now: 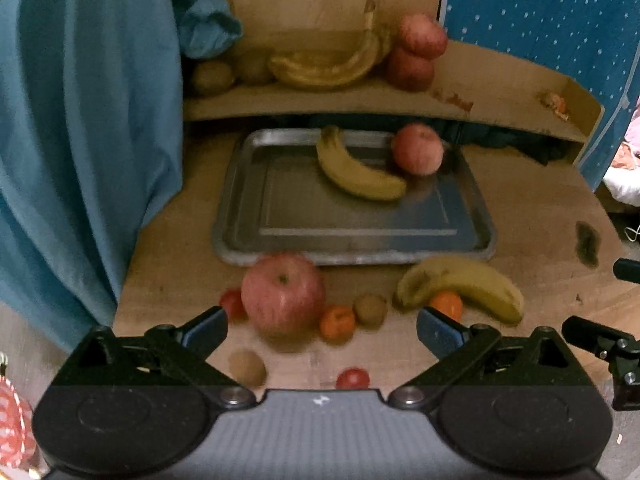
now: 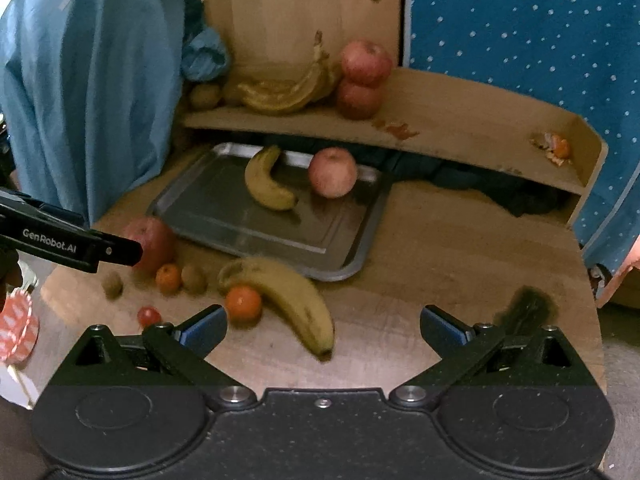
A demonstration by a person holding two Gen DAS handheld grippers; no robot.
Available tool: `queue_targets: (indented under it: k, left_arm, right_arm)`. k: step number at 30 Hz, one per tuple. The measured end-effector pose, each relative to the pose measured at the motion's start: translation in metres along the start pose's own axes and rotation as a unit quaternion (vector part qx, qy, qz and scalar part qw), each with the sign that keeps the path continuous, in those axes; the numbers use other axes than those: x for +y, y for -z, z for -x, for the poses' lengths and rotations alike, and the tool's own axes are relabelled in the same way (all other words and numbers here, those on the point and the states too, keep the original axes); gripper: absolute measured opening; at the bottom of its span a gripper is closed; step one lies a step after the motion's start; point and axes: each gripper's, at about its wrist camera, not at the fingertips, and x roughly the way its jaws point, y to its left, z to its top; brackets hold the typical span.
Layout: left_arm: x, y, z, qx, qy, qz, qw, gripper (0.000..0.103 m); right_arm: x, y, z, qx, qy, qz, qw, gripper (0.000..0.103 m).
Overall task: Organize fruits
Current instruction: 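Withdraw both tools from the tray back toward the remaining fruit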
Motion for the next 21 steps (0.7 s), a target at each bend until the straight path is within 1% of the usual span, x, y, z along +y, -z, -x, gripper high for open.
queue_targets:
  k: [7, 11, 15, 21]
  left_arm:
    - [-0.011, 0.026, 0.000, 0.025, -0.008, 0.015, 0.9995, 0.103]
    - [-0.022, 0.034, -0.004, 0.035, -0.007, 0.014, 0.9993, 0.103]
    - [-0.035, 0.036, -0.010, 0.042, -0.002, 0.002, 0.9991, 0.103]
    - [-0.056, 0.033, -0.023, 0.051, 0.012, -0.012, 0.9986, 0.103]
  right_arm:
    - [-0.003, 0.018, -0.003, 0.034, -0.020, 0.021, 0.999, 0.102]
    - [-0.006, 0.027, -0.009, 0.058, -0.022, 0.033, 0.998, 0.102]
    - [-0.009, 0.036, -0.016, 0.081, -0.020, 0.043, 0.996, 0.102]
    - [-0.015, 0.044, -0.021, 0.091, -0.021, 0.055, 0.994, 0.102]
